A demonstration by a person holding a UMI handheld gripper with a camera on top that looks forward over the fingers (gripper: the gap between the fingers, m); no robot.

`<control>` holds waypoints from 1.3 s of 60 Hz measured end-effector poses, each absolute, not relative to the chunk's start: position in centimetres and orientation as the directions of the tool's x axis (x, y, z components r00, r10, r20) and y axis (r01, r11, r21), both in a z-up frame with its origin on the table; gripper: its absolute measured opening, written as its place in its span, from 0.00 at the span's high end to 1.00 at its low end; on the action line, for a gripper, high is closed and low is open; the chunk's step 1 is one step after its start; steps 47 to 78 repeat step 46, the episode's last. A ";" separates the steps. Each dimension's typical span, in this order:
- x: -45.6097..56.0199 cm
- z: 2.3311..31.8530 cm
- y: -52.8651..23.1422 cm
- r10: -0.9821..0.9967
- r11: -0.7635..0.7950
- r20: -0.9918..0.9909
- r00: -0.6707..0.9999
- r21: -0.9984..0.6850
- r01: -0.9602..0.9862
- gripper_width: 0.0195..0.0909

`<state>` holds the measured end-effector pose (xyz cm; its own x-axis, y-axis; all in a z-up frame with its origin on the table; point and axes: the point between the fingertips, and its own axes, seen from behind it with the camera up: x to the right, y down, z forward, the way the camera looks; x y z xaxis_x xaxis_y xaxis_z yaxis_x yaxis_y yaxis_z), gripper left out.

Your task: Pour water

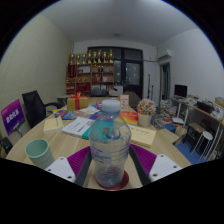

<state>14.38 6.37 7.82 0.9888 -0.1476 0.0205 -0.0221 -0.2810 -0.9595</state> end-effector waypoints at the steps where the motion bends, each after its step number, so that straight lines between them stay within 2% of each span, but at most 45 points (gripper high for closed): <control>1: 14.2 7.9 6.1 -0.149 -0.285 0.020 0.989 -0.958 -0.024 0.09; 13: 11.2 10.3 -1.0 -0.148 -0.333 0.049 0.988 -0.943 -0.003 0.09; 23: 6.4 15.1 -8.9 -0.175 -0.326 -0.003 0.984 -0.944 -0.060 0.08; 46: -2.5 23.9 -26.4 -0.259 -0.328 0.047 0.965 -0.944 -0.042 0.08; 78: -2.5 23.9 -26.4 -0.259 -0.328 0.047 0.965 -0.944 -0.042 0.08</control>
